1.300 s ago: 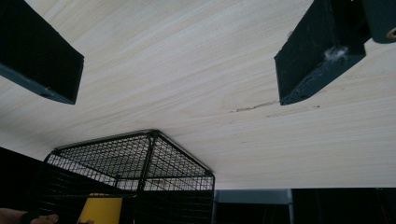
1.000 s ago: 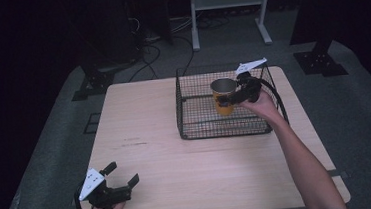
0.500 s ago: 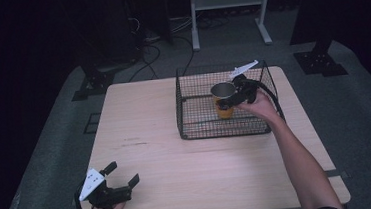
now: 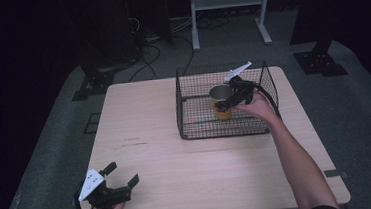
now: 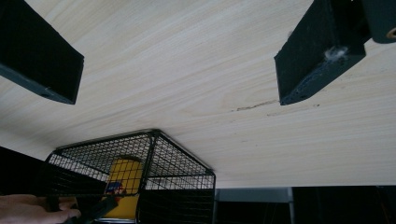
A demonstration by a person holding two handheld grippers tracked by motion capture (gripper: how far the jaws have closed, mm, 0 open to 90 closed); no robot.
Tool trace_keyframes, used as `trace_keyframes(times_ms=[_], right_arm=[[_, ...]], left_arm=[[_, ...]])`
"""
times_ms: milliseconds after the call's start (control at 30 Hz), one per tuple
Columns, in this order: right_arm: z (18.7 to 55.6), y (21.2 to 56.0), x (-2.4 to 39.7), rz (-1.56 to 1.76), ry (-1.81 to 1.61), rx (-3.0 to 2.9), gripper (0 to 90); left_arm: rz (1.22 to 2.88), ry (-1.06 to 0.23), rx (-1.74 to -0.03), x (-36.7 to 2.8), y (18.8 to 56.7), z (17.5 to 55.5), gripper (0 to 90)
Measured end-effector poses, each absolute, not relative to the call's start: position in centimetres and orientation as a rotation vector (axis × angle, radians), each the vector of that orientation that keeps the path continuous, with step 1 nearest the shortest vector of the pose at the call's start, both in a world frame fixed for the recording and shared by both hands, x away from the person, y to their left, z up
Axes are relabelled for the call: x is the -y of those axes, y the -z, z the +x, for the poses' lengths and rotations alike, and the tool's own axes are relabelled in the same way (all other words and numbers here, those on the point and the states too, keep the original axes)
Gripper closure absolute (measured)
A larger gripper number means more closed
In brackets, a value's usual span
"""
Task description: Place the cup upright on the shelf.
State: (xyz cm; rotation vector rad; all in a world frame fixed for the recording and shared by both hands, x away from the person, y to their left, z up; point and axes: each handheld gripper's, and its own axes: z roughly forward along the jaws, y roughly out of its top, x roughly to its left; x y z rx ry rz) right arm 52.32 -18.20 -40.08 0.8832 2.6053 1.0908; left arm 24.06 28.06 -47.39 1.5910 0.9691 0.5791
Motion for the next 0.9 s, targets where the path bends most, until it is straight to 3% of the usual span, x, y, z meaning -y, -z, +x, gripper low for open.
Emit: trace_keyframes(times_ms=[600,900], right_arm=[[52.22,40.07,18.04,0.871,-1.018,-2.617,12.4],[52.07,39.76,18.21,0.878,-1.024,-2.591,4.7]], left_arm=[[1.596,-0.581,-0.971,-28.09,47.43,24.05,0.5],[1.598,-0.58,-0.971,-28.03,47.42,24.04,0.5]])
